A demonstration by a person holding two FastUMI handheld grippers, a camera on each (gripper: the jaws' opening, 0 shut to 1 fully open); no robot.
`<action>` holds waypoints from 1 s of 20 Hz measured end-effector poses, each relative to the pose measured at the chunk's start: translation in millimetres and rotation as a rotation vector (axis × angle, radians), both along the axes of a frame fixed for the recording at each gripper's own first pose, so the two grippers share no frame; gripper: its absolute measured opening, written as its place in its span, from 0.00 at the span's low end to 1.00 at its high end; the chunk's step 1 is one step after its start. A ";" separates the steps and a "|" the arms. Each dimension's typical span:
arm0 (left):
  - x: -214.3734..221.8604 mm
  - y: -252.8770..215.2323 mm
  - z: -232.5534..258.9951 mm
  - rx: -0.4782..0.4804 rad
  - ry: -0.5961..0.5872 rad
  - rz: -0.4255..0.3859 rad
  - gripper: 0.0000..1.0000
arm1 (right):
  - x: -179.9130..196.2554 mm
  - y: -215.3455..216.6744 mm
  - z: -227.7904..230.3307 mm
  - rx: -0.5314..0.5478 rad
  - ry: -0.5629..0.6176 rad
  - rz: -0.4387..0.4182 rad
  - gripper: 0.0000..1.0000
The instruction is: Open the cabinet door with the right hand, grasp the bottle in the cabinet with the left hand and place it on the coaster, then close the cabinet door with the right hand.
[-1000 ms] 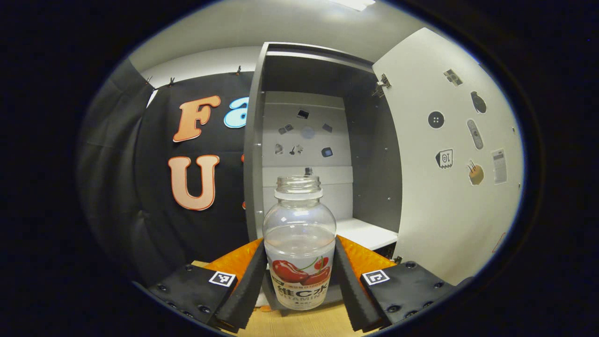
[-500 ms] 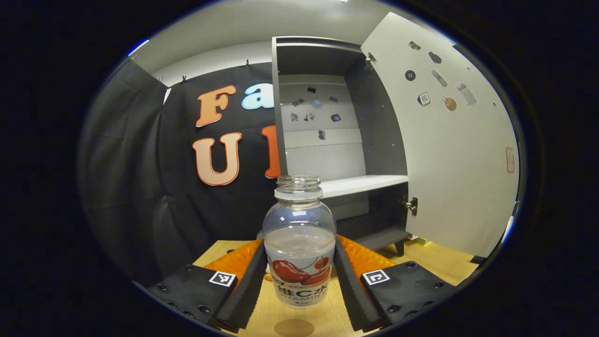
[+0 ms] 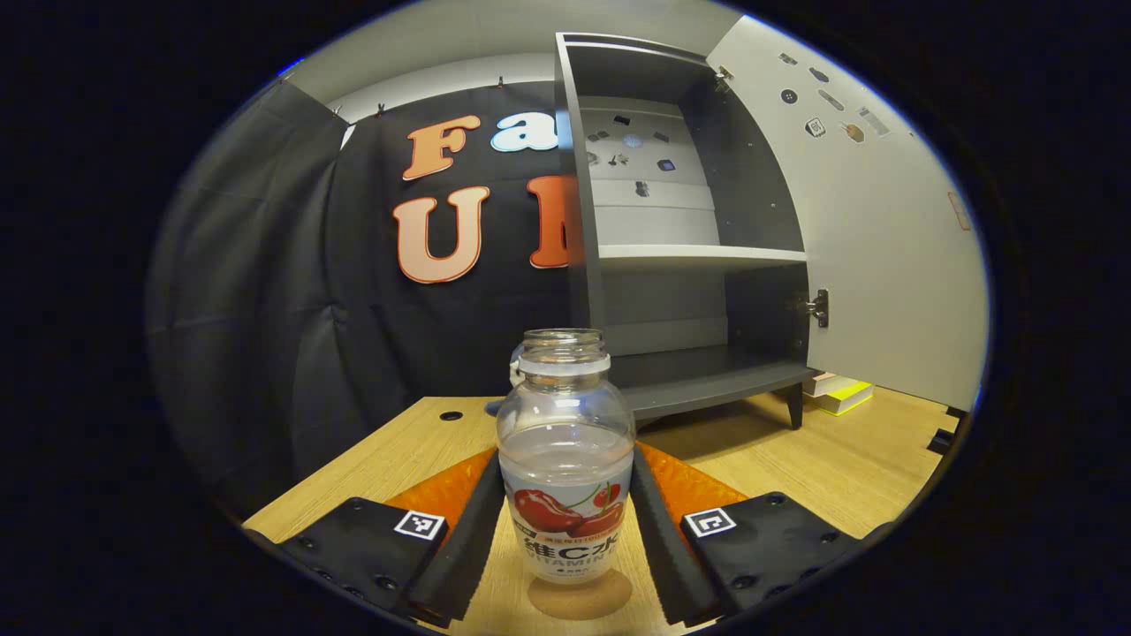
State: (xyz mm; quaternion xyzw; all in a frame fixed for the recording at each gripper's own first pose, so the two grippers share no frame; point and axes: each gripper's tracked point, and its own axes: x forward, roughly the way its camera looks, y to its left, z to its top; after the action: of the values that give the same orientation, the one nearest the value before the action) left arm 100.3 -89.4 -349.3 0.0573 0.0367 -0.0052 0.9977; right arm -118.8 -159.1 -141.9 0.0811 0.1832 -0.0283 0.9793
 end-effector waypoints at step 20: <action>-20.9 -5.3 -42.7 -0.012 0.029 -0.017 0.84 | 1.9 29.8 -37.5 -0.010 0.119 0.034 0.88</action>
State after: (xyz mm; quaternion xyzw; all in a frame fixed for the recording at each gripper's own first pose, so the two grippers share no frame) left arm 79.4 -94.7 -392.0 0.0517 0.0507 -0.0148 0.9973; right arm -116.9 -129.3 -179.4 0.0714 0.2423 -0.0174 0.9674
